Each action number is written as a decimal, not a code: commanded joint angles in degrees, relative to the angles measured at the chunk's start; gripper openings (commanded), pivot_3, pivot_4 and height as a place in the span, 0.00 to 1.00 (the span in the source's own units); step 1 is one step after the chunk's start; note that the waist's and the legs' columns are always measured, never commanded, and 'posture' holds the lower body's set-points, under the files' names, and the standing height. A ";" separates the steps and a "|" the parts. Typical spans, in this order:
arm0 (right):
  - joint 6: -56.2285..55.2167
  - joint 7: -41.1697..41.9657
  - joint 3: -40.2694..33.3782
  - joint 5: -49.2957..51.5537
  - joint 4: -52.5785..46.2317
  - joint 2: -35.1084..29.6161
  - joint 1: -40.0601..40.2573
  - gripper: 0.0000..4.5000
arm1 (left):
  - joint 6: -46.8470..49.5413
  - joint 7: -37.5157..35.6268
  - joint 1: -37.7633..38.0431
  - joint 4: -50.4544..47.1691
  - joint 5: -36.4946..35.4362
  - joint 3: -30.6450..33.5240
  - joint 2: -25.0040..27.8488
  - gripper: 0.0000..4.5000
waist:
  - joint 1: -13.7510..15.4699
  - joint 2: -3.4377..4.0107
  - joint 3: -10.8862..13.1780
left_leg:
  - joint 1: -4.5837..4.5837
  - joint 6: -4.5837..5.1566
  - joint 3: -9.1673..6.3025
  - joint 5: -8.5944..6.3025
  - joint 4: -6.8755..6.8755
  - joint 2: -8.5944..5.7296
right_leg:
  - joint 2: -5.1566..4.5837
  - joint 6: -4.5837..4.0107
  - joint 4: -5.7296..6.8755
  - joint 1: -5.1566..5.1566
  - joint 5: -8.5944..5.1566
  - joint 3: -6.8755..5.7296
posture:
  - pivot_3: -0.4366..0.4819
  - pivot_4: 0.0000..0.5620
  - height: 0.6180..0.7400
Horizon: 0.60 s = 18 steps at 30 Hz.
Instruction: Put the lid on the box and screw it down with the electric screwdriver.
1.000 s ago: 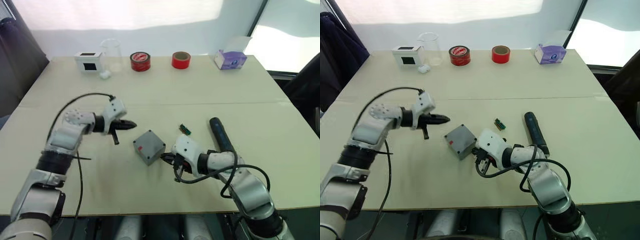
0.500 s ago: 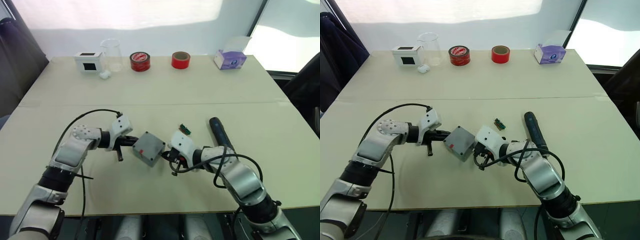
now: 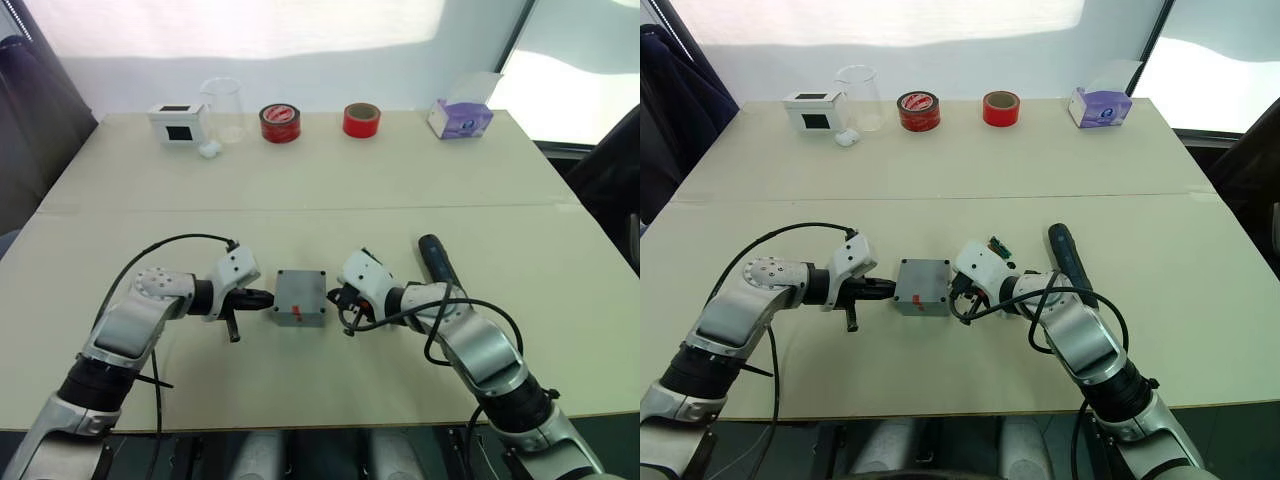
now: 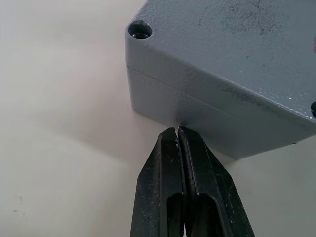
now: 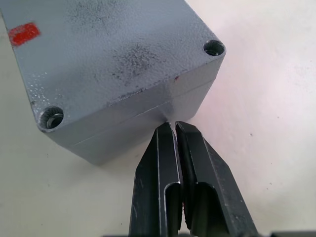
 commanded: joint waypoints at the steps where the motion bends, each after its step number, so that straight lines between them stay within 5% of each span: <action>1: -1.72 0.54 0.33 2.05 -1.27 0.35 -0.81 0.02 | -0.80 -0.27 -0.13 -2.76 -1.79 0.46 -0.21 0.00 | 0.01 0.00 0.00 | 0.00 0.00 0.00 0.00 0.00 0.00 | 0.00 0.00 0.00 0.00 0.00 0.00 | 0.48 0.27 1.00; 12: 8.93 3.46 -23.11 14.47 -14.76 -8.52 4.43 0.02 | 7.71 -3.93 -5.19 -4.26 -13.07 12.12 6.76 0.00 | 0.08 0.00 0.04 | -0.03 0.00 -0.03 -0.01 -0.04 0.00 | -0.04 0.00 -0.06 -0.01 0.00 -0.01 | 0.48 0.27 1.00; 18: 11.99 0.75 -28.31 17.43 -18.10 -10.62 11.25 0.02 | 10.60 -5.20 -5.29 -11.01 -17.57 11.14 9.35 0.00 | 0.10 0.01 0.04 | -0.07 0.02 -0.07 -0.02 -0.10 0.01 | -0.08 0.00 -0.29 0.09 0.01 -0.04 | 0.48 0.27 1.00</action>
